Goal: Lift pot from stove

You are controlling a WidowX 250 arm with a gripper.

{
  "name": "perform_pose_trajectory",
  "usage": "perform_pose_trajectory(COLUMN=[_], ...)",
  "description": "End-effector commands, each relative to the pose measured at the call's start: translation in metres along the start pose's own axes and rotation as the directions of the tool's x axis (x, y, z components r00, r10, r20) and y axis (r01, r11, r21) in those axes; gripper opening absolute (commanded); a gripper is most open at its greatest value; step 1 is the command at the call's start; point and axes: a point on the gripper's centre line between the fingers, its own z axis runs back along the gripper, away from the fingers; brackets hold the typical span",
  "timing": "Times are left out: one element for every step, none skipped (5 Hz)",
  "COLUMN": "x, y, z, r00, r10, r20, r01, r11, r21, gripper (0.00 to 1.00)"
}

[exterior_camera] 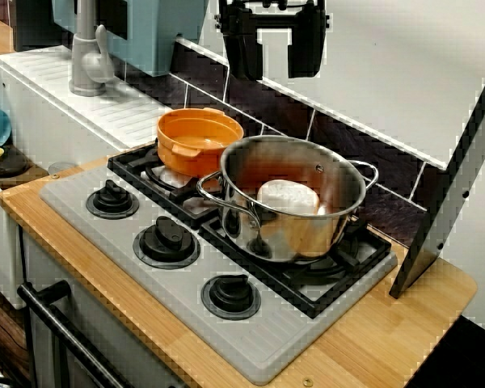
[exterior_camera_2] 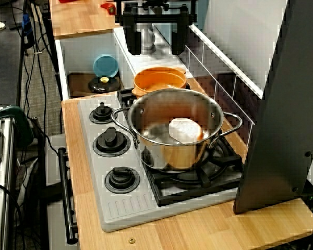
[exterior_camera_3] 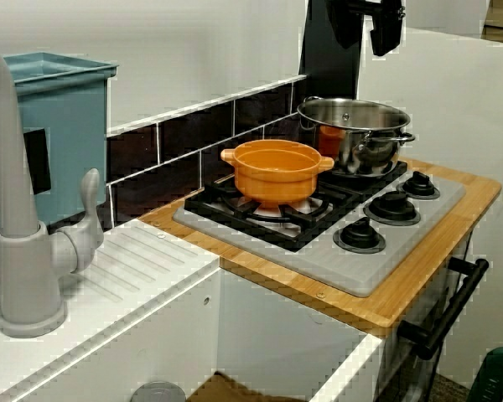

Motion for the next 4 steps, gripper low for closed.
perform_pose_trajectory(x=[0.0, -0.009, -0.023, -0.038], y=[0.0, -0.002, -0.005, -0.012], z=[0.0, 0.005, 0.012, 0.02], r00=[1.0, 0.998, 0.99, 0.96], r10=[0.0, -0.033, -0.102, -0.25], r20=[0.0, -0.044, -0.093, -0.127], r01=[0.0, 0.034, 0.106, 0.251], r11=[1.0, 0.999, 0.994, 0.968], r21=[0.0, 0.018, 0.039, -0.008], gripper=[1.0, 1.0, 1.0, 1.0])
